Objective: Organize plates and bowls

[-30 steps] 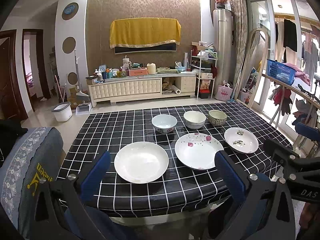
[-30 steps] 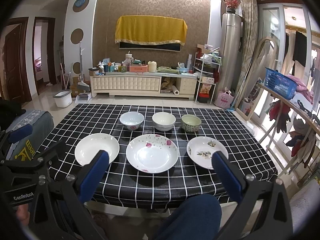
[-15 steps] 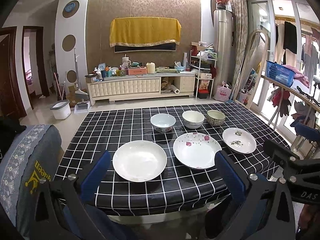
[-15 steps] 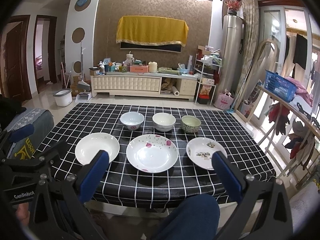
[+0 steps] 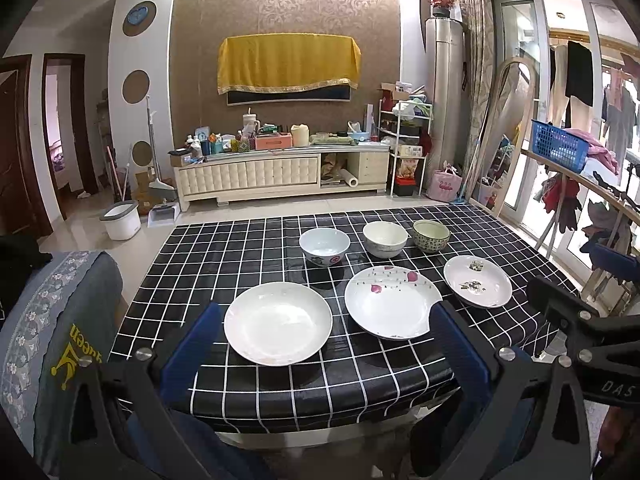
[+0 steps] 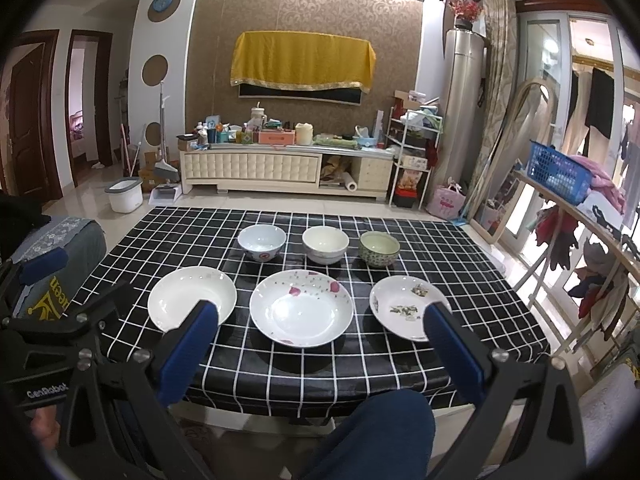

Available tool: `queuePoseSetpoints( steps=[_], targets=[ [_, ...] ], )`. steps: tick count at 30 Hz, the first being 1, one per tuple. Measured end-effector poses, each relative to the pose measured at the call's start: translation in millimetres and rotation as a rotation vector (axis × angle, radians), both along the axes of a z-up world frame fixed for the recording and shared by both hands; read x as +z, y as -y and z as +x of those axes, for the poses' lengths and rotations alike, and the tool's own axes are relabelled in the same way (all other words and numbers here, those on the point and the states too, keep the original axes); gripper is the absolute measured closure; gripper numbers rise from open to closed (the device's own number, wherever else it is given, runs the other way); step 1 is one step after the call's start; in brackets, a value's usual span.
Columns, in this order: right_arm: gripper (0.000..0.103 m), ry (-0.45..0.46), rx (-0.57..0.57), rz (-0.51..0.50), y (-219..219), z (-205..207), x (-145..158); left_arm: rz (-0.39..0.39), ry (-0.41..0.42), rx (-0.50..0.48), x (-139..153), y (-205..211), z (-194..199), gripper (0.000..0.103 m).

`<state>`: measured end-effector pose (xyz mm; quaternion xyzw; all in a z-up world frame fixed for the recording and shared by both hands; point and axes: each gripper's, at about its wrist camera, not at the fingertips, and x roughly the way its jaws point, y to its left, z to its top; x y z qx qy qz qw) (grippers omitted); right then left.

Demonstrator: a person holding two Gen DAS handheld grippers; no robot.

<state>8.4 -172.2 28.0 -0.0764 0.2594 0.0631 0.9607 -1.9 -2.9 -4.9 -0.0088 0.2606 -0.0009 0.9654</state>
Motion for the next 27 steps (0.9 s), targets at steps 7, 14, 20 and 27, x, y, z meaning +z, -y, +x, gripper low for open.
queuePoseSetpoints(
  steps=[7, 14, 20, 27],
  targets=[
    [0.000, 0.013, 0.009, -0.001, -6.1, 16.6, 9.8, -0.006, -0.014, -0.014, 7.1, -4.5, 18.2, 0.000],
    [0.000, -0.055, 0.069, 0.026, -22.7, 67.3, 12.0, -0.047, -0.047, -0.009, 14.8, -26.4, 54.8, 0.000],
    [0.000, -0.104, 0.155, 0.037, -49.8, 126.1, 5.6, -0.067, -0.123, 0.029, 11.0, -55.7, 110.0, 0.000],
    [0.000, -0.211, 0.273, 0.044, -88.6, 183.2, -19.2, -0.078, -0.213, 0.070, -9.8, -88.7, 169.0, 0.000]
  ],
)
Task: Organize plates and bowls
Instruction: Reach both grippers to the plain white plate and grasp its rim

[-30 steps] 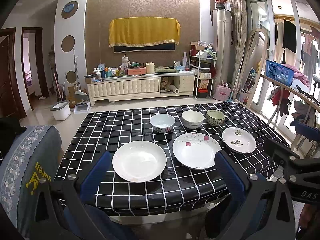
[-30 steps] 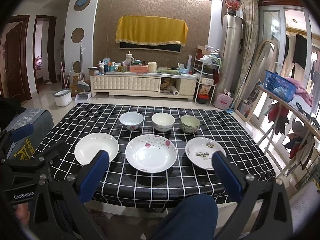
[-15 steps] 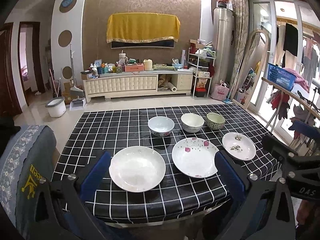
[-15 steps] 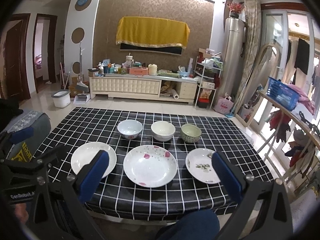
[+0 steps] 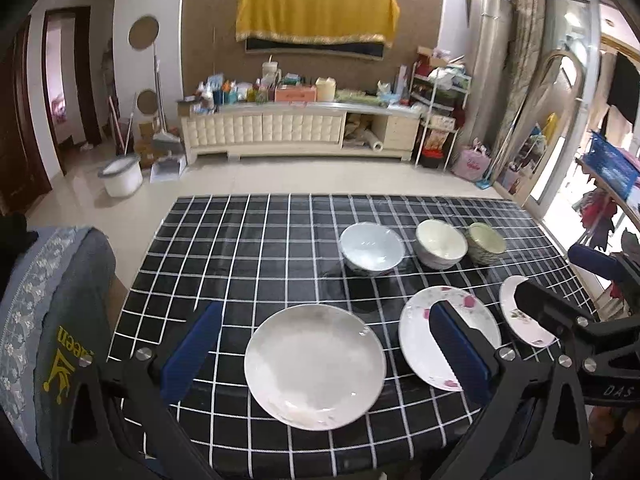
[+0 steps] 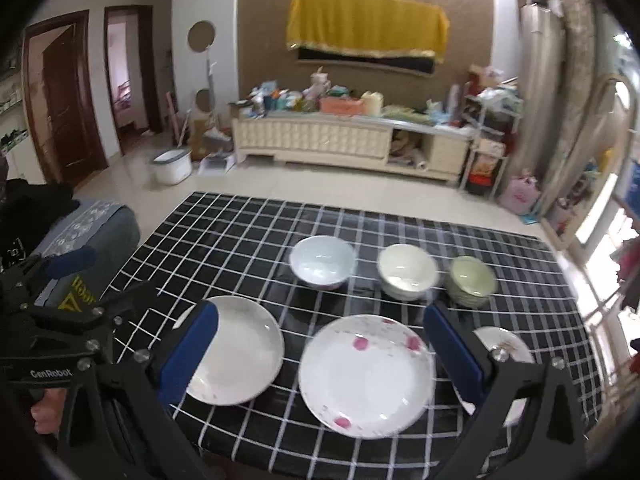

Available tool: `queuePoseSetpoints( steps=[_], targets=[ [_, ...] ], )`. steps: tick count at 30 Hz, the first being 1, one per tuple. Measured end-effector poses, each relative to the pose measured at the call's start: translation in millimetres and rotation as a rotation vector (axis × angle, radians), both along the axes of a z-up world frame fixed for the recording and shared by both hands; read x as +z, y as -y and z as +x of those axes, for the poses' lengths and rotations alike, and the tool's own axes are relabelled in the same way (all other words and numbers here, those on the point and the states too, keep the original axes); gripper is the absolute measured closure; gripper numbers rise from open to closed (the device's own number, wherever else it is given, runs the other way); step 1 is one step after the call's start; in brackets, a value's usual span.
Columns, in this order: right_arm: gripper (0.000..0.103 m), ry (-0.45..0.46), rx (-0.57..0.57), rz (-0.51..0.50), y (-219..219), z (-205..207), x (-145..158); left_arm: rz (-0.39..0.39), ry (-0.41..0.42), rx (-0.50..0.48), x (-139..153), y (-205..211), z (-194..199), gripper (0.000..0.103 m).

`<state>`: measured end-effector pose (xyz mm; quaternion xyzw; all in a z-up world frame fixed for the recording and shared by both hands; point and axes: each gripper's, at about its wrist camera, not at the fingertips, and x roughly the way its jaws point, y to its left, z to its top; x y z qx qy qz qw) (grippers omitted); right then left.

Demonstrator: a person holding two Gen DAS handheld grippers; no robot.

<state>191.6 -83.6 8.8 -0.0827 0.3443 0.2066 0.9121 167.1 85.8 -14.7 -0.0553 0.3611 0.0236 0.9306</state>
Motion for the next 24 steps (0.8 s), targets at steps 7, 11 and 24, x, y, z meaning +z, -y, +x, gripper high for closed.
queuePoseSetpoints(
  steps=[7, 11, 24],
  targets=[
    [0.000, -0.124, 0.094, -0.041, -35.0, 36.0, -47.7, -0.032, -0.119, 0.038, -47.7, -31.9, 33.3, 0.000],
    [0.001, -0.184, 0.096, -0.066, -43.2, 47.3, -73.1, -0.042, -0.182, 0.058, -79.5, -45.4, 42.9, 0.000],
    [0.026, -0.369, 0.257, -0.170, -80.4, 70.4, -152.9, -0.029, -0.395, 0.075, -167.5, -59.0, 52.4, 0.027]
  ],
)
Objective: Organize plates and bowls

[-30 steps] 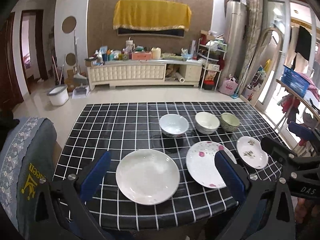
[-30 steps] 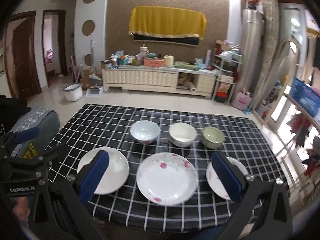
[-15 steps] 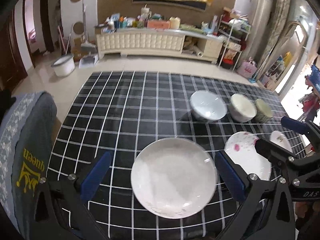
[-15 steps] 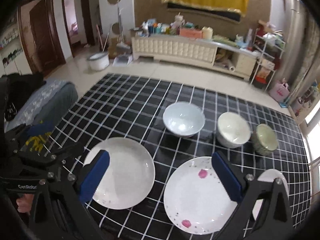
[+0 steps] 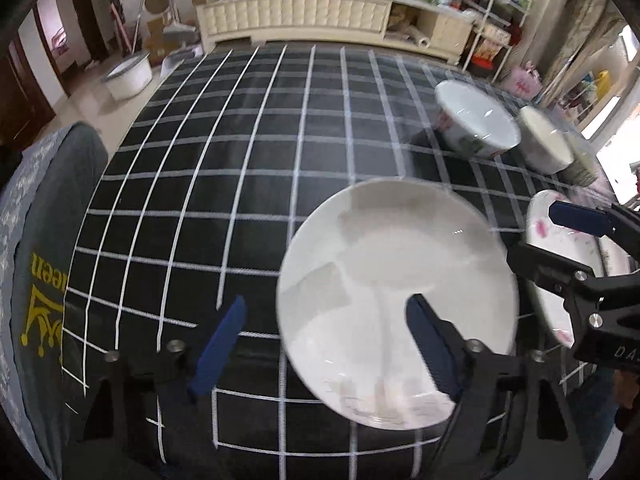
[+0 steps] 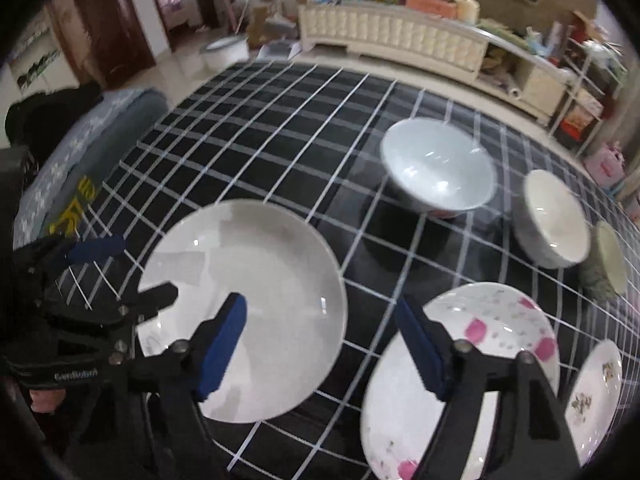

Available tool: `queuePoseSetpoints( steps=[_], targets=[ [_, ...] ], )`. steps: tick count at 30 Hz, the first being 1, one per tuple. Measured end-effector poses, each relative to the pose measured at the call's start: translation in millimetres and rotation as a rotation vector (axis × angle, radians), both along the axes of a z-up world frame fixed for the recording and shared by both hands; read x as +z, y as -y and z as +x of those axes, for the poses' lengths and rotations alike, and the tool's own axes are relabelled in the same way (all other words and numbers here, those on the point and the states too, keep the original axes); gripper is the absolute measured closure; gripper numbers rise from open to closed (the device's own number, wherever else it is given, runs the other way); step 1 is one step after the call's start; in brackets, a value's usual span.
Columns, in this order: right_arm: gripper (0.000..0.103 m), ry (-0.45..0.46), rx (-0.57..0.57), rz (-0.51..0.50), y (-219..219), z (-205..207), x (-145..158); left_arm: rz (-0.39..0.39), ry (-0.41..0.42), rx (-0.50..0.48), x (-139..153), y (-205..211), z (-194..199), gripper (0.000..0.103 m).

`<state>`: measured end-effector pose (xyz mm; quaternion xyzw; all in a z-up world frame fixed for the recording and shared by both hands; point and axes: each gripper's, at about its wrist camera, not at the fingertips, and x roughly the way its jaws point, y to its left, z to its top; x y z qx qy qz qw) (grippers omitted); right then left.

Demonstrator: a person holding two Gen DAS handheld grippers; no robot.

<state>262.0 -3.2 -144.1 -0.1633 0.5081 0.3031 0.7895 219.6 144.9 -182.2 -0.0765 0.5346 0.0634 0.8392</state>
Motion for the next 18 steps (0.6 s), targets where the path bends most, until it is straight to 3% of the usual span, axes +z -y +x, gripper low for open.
queuePoseSetpoints(
  steps=[6, 11, 13, 15, 18],
  targets=[
    [0.030, -0.043, 0.009, -0.056, -7.7, 9.7, -22.1, -0.026, -0.052, 0.022, -20.6, -11.2, 1.3, 0.035],
    [0.050, -0.107, 0.017, -0.069, -9.5, 17.0, -37.0, -0.044, -0.097, 0.013, -35.2, -9.8, 2.8, 0.057],
    [0.059, -0.090, 0.020, -0.105, -9.8, 17.8, -40.8, -0.058, -0.091, 0.008, -38.7, -10.0, 2.6, 0.059],
    [0.060, -0.097, 0.019, -0.113, -9.4, 18.3, -42.5, -0.071, -0.092, -0.017, -38.7, -7.1, 2.4, 0.069],
    [0.062, -0.138, -0.001, -0.097, -4.9, 24.3, -43.0, -0.057, -0.107, -0.016, -39.4, -3.0, 4.4, 0.069]
  ],
)
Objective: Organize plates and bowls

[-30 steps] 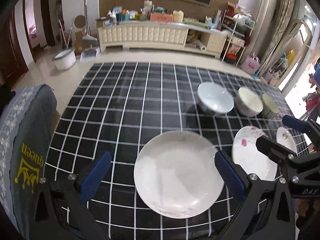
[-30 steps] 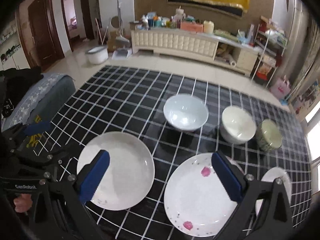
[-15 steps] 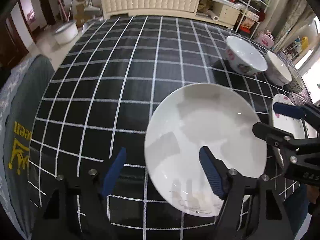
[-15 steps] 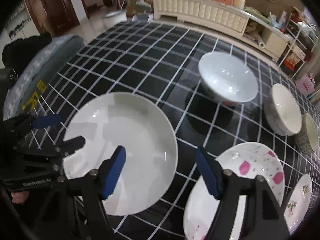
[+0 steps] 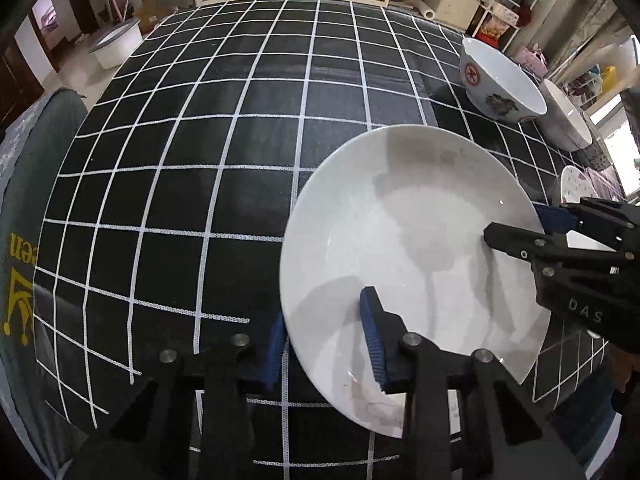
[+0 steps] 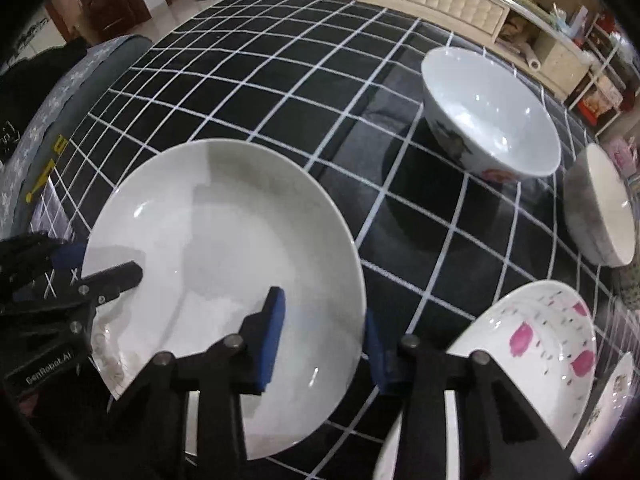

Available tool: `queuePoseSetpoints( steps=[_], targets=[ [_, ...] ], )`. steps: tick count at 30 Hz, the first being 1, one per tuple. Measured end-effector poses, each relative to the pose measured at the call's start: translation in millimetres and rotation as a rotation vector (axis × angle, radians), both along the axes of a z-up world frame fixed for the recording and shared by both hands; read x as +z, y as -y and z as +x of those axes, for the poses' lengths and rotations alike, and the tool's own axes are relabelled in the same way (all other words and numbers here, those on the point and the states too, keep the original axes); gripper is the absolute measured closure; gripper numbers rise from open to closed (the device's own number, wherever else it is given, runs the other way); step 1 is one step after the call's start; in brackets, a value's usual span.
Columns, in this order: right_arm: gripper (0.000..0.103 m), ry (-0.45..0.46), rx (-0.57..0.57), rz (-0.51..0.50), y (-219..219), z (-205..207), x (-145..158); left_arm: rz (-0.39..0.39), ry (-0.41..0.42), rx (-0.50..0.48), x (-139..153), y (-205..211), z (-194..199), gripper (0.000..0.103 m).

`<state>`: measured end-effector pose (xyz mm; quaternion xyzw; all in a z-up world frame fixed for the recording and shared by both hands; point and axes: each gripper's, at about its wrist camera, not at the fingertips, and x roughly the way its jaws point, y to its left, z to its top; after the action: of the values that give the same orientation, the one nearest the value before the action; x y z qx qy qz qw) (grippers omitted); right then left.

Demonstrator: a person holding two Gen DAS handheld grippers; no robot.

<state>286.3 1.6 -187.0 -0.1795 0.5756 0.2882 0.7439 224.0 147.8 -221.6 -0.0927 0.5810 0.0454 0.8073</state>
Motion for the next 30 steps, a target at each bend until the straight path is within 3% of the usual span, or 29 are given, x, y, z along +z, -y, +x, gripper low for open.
queuePoseSetpoints(
  steps=[3, 7, 11, 17, 30],
  targets=[
    [0.072, 0.010, -0.018, 0.012, 5.5, 3.9, 1.8, 0.010, -0.008, -0.002, 0.1, 2.7, 2.1, 0.069],
    [0.081, -0.035, -0.087, 0.105, 23.7, 12.4, 6.1, 0.001, -0.011, -0.019, 0.3, 2.7, 3.2, 0.069],
    [0.082, 0.017, -0.068, 0.098, 20.6, 5.9, 17.8, -0.033, -0.010, 0.008, 0.1, -5.3, 2.6, 0.069],
    [0.084, 0.010, -0.061, 0.124, 7.0, 6.0, 27.5, -0.018, -0.002, 0.028, 6.6, -18.3, -0.3, 0.072],
    [0.083, -0.068, -0.087, 0.118, -10.0, 2.1, 1.6, 0.044, -0.010, 0.059, 5.5, -37.6, -1.3, 0.077]
  ],
)
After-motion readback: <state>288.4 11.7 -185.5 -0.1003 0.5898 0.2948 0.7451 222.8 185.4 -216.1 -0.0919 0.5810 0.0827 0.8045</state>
